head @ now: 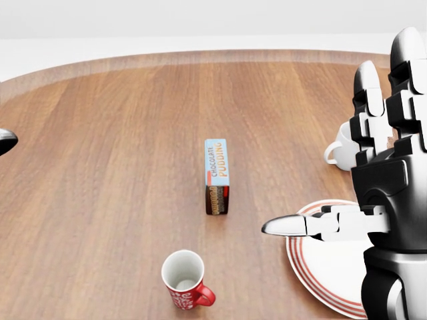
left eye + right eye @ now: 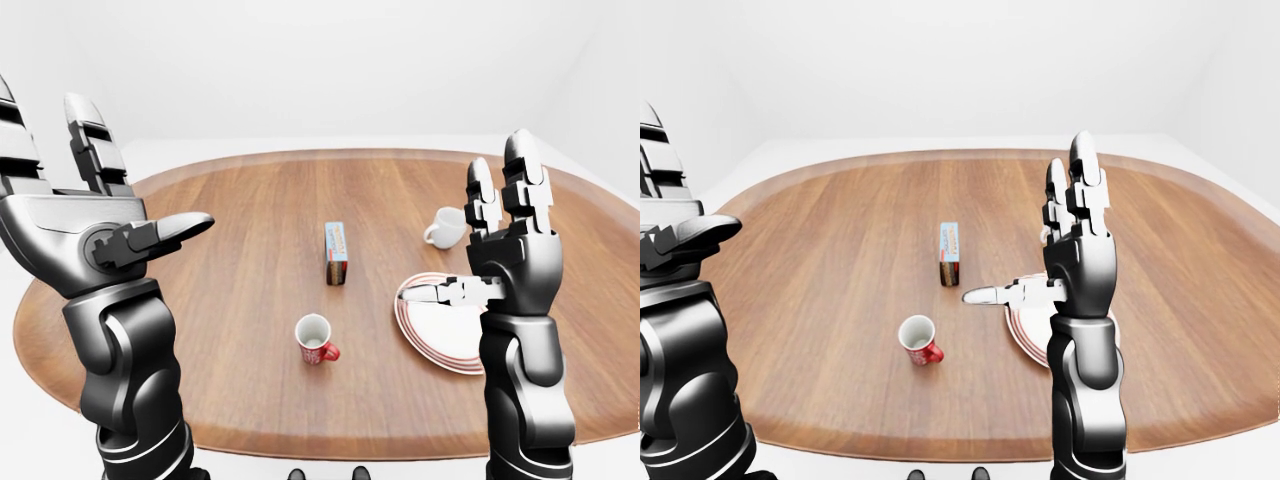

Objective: Pick up the red mug and put it on the plate

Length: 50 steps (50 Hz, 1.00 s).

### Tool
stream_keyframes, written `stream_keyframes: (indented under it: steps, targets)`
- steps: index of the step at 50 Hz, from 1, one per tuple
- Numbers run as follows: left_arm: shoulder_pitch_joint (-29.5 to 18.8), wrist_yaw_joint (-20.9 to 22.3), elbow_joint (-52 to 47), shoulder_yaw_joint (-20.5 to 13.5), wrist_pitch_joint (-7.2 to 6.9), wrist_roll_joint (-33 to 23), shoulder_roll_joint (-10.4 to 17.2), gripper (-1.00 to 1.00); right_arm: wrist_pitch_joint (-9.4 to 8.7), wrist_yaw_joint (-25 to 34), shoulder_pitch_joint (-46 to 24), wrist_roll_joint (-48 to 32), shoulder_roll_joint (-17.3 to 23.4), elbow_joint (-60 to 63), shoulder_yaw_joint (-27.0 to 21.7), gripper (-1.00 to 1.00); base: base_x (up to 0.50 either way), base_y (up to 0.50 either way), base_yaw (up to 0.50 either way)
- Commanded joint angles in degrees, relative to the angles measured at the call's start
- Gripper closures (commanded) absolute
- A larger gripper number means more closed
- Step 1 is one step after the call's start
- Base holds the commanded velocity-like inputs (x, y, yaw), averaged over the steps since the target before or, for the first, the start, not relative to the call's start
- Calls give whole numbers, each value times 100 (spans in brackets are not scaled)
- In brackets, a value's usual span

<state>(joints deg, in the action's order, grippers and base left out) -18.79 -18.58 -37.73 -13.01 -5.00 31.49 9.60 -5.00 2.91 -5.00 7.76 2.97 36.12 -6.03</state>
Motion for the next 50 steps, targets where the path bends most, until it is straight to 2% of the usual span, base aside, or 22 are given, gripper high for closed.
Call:
stream_keyframes:
  steps: [1, 22, 36, 41, 42, 46, 50]
  targets:
    - [12, 1, 3, -11, 0, 5, 6, -100, 0, 9, 13, 21, -2, 5, 1, -100, 50, 0, 0]
    - [3, -31, 3, -55, 0, 53, 41, -100, 0, -87, 8, -96, -10, -72, 14, -100, 50, -1, 0]
    - [23, -3, 35, -27, 0, -13, 28, -100, 0, -110, 222, -530, -136, -200, 399, -100, 2, 0, 0]
    - [20, 4, 29, -15, 0, -34, 16, -100, 0, -26, 270, -702, -193, -238, 669, -100, 0, 0, 0]
    - [-49, -43, -33, -67, 0, 37, 52, -100, 0, 420, -252, -1796, 43, -971, 2162, -100, 0, 0, 0]
    - [-43, -64, -56, -66, 0, 57, 67, -100, 0, 1119, -311, -2419, -270, -1110, 2176, -100, 0, 0, 0]
    - [-48, -72, -48, -69, 0, 61, 75, -100, 0, 1501, -404, -2651, -464, -1149, 2142, -100, 0, 0, 0]
